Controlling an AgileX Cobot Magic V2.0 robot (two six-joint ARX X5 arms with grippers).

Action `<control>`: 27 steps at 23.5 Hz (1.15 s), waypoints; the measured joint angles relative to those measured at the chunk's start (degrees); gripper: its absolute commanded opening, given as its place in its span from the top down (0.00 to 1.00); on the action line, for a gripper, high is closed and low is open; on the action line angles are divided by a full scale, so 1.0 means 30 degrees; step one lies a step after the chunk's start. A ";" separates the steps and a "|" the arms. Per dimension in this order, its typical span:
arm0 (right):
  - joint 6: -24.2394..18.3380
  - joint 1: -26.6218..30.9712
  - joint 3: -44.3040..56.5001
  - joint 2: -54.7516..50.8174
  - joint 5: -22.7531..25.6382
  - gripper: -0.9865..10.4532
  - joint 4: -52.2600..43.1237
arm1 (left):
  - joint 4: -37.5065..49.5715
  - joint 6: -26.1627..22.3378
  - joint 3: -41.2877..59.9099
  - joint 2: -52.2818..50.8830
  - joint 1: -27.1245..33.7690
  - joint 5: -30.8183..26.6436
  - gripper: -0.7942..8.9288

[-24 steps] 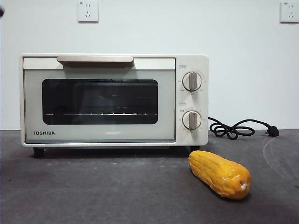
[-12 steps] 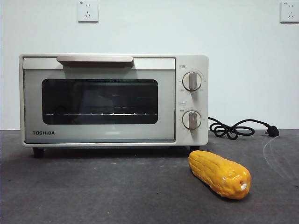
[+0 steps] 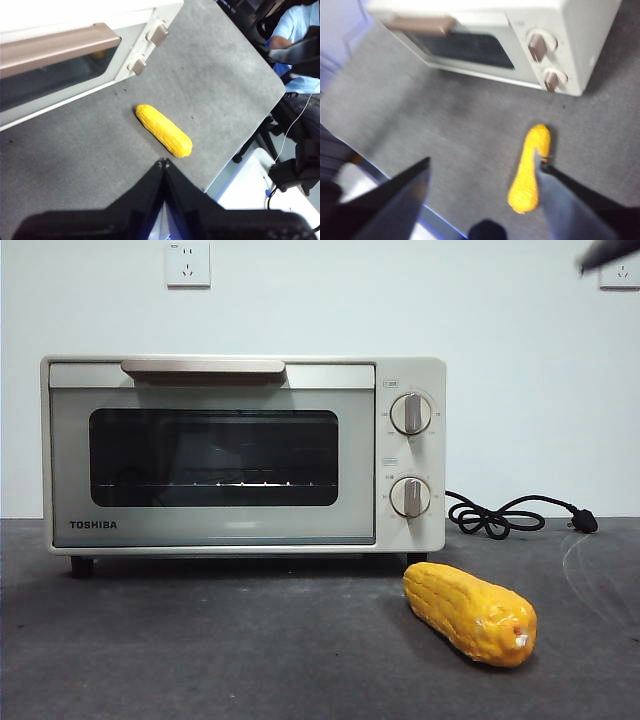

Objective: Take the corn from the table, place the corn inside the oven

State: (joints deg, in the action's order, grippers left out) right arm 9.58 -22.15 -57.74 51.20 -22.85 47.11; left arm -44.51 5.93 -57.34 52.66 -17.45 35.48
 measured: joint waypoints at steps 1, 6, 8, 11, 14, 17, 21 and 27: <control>0.0015 -0.0561 0.0000 0.0255 0.0648 0.39 0.0015 | 0.0000 -0.0007 0.0000 0.0015 -0.0175 -0.0138 0.92; 0.0379 -0.3359 0.0000 0.1792 0.3665 0.39 0.0277 | 0.0000 -0.0044 0.0000 0.0044 -0.0765 -0.0583 0.92; 0.0576 -0.4320 0.0000 0.2506 0.4685 0.39 0.0284 | 0.0000 -0.0058 0.0000 0.0044 -0.0874 -0.0743 0.92; 0.0976 -0.5355 0.0000 0.3504 0.5858 0.39 0.0240 | 0.0000 -0.0073 0.0000 0.0044 -0.0889 -0.0794 0.92; 0.1362 -0.6251 0.0000 0.4911 0.7147 0.39 -0.0226 | 0.0000 -0.0117 0.0000 0.0044 -0.0889 -0.0809 0.92; 0.1537 -0.6470 0.0000 0.6477 0.7694 0.39 -0.0823 | 0.0000 -0.0117 0.0000 0.0044 -0.0889 -0.0838 0.92; 0.1588 -0.6470 -0.0007 0.8473 0.8393 0.39 -0.1668 | 0.0000 -0.0117 0.0000 0.0044 -0.0889 -0.0845 0.92; 0.1574 -0.6470 -0.0007 1.1176 0.8466 0.39 -0.2703 | 0.0000 -0.0117 0.0000 0.0051 -0.0889 -0.0845 0.92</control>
State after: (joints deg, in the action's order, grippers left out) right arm 14.31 -41.56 -57.76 84.73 2.55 39.00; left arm -44.51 5.58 -57.34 52.82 -20.12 32.95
